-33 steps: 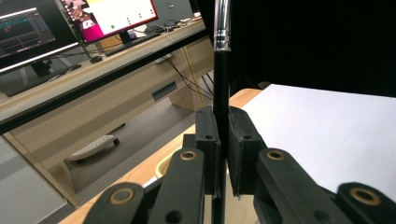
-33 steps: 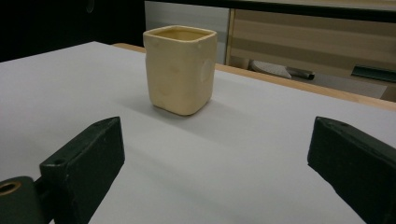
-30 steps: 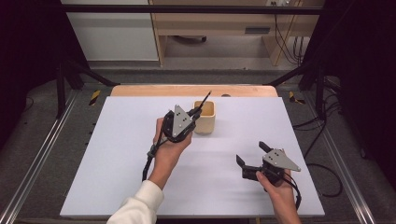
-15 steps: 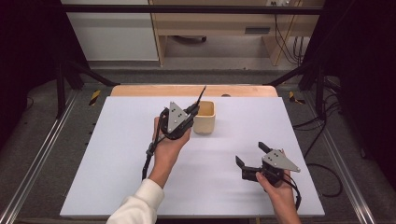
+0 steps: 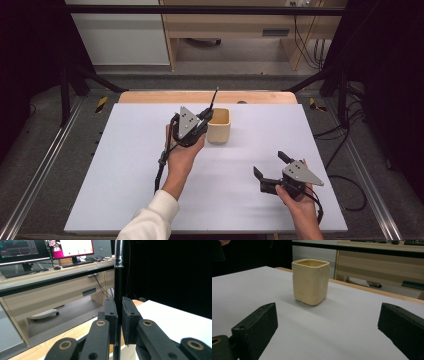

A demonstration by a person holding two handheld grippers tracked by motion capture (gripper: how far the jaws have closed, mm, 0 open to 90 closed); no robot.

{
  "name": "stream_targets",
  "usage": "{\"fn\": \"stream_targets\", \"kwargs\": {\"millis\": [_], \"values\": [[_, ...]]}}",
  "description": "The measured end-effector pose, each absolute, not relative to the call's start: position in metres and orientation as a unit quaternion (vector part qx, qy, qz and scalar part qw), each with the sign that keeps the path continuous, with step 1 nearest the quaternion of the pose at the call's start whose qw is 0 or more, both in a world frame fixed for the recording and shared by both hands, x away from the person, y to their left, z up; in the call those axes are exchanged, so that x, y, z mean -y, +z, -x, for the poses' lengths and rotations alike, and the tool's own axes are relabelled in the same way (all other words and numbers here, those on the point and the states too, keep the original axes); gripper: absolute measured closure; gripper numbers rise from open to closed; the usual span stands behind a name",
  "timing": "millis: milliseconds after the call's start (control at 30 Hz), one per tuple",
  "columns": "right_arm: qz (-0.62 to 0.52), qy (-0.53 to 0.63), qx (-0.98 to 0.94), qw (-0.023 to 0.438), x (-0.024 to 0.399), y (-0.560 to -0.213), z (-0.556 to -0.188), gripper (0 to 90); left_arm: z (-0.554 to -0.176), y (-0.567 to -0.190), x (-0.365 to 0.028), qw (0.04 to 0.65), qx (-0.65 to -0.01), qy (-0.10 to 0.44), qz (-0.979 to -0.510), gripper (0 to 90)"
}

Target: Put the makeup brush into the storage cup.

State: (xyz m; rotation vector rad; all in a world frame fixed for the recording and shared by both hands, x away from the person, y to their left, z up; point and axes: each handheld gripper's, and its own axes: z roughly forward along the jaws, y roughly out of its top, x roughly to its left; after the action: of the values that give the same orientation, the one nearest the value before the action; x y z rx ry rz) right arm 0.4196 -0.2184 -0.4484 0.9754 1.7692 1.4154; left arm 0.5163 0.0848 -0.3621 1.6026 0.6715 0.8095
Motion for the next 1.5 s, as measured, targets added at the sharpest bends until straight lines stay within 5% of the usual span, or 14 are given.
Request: {"fn": "stream_targets", "kwargs": {"millis": [1500], "values": [[-0.354, 0.562, -0.671, 0.329, 0.222, -0.453, -0.415, 3.7, -0.545, -0.363, -0.08, 0.606, -0.334, 0.336, -0.639, 83.9]]}}
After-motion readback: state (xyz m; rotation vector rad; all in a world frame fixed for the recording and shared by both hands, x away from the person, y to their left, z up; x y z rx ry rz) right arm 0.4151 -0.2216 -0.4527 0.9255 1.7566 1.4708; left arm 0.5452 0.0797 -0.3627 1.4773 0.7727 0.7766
